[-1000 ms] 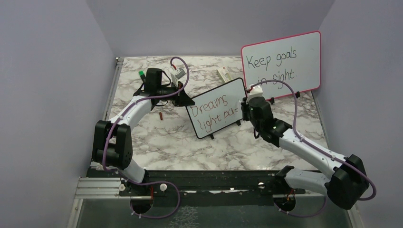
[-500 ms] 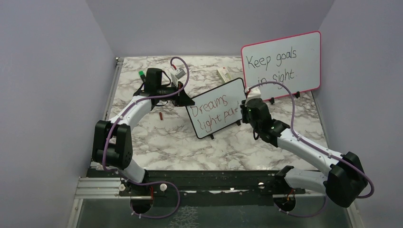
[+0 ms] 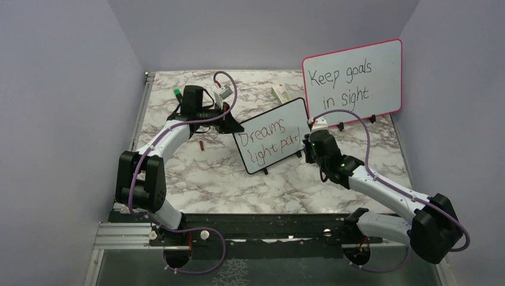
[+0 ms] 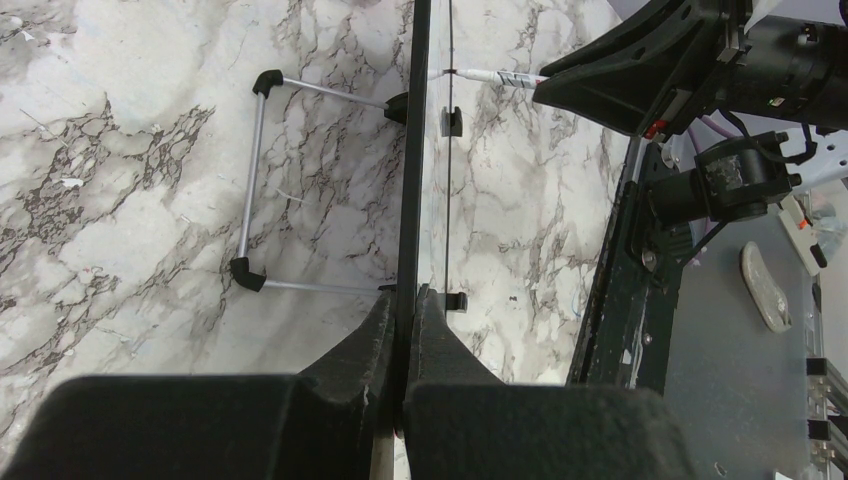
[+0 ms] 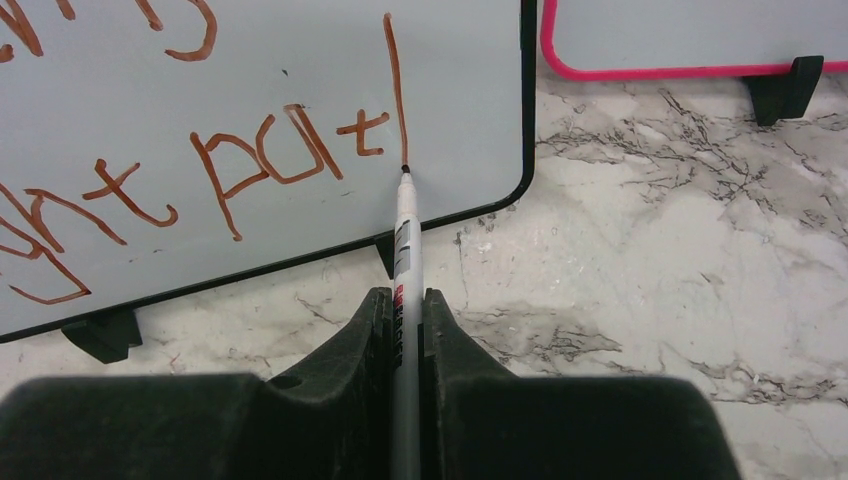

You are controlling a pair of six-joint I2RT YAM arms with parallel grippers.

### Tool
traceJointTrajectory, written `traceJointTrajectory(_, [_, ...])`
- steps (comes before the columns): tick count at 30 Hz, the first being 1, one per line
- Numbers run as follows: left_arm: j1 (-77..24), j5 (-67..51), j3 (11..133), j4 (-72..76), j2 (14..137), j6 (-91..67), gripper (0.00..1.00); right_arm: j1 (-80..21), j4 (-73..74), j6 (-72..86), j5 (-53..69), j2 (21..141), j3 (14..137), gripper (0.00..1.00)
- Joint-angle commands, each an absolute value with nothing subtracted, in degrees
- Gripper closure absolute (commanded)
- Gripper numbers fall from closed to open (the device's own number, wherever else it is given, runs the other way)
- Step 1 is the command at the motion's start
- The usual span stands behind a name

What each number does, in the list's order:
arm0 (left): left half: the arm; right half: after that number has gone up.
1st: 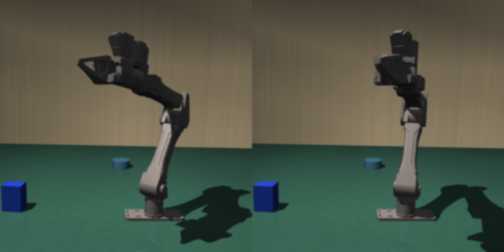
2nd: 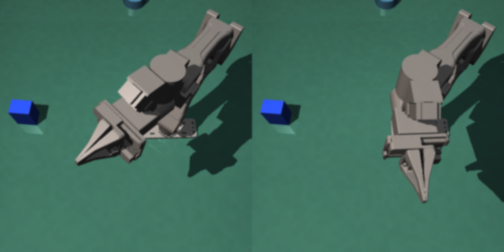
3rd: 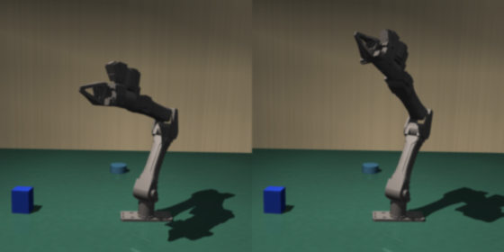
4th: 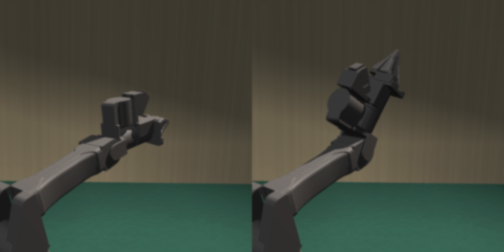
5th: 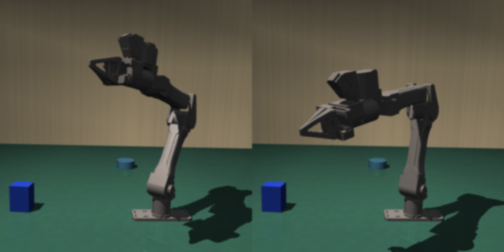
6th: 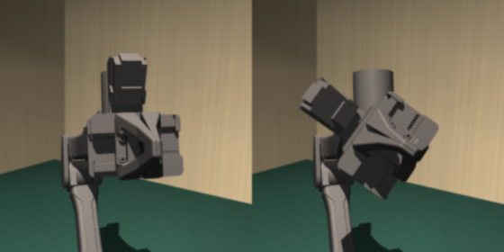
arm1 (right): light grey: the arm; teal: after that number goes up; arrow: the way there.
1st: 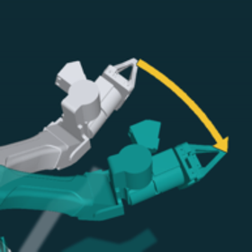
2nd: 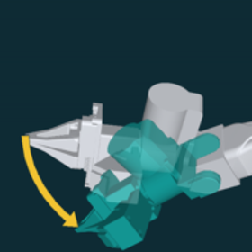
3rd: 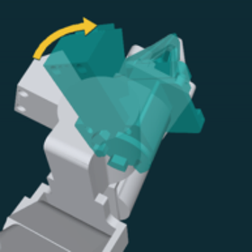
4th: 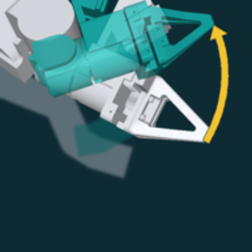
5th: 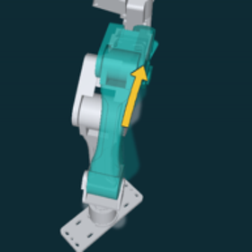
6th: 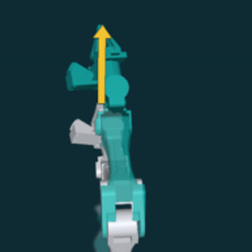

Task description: Write a sentence on the whiteboard

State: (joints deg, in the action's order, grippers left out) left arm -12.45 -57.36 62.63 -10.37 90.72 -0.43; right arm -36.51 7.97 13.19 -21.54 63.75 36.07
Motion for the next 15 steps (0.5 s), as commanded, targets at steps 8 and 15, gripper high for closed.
traceJointTrajectory(8, [-14.22,-45.36,59.59,-17.73,95.19,4.31,1.00,-36.09,6.97,12.43,-22.59,62.96,38.68,0.99])
traceJointTrajectory(15, [-14.19,-45.44,59.59,-17.73,95.19,4.28,1.00,-36.04,5.81,11.30,-23.59,63.64,40.09,0.99])
